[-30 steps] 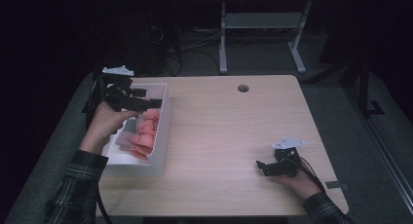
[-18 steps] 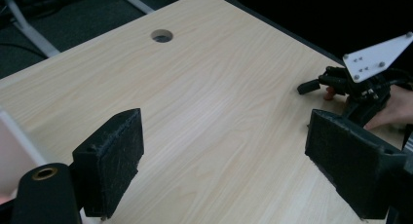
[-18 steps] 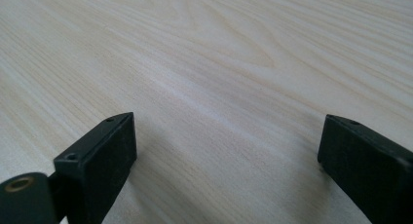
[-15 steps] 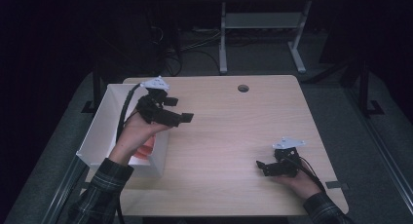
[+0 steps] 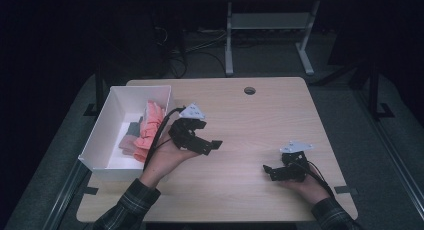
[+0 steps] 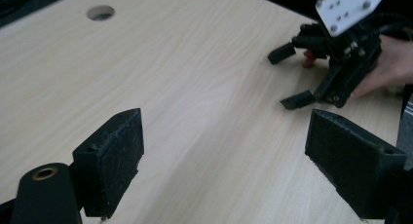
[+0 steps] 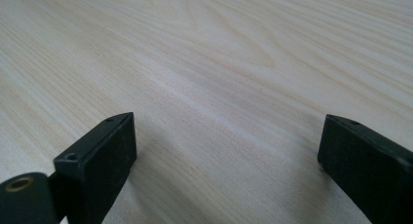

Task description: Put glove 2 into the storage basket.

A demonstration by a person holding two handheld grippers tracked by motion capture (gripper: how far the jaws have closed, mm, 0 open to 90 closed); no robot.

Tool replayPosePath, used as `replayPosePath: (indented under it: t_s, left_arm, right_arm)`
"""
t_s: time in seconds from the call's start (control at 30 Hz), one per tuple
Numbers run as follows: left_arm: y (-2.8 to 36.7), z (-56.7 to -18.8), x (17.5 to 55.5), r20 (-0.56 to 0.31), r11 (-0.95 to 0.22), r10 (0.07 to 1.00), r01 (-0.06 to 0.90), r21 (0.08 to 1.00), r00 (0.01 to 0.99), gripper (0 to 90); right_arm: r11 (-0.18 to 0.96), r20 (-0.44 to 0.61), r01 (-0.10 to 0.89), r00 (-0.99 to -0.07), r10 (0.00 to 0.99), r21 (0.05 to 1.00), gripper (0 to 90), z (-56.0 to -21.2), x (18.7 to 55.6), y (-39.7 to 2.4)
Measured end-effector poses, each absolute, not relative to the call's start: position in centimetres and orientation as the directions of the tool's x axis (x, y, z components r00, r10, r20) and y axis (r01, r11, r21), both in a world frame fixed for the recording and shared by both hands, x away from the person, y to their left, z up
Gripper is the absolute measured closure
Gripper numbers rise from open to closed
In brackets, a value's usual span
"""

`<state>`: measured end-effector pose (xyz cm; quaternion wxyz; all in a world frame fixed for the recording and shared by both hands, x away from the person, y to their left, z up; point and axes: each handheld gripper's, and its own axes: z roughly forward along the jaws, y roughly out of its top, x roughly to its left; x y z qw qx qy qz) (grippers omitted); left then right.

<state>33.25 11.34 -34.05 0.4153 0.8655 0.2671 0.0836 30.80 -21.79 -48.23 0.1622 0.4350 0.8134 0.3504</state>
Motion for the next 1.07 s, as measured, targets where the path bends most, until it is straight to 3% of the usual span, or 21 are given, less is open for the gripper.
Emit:
replayPosePath:
  t_s: [0.67, 1.07]
  left_arm:
    - [9.3, -44.0, 31.8, -0.051, -0.585, 0.502, 0.382, 0.716, 0.864, 13.4]
    - [8.7, -47.0, 31.3, -0.024, -0.634, 0.491, 0.376, 0.676, 0.871, 13.3]
  right_arm:
    - [0.378, 0.039, 0.591, -0.571, 0.82, 0.712, 6.4, -48.2, 30.8, -21.8]
    - [0.378, 0.038, 0.591, -0.571, 0.82, 0.712, 6.4, -48.2, 30.8, -21.8]
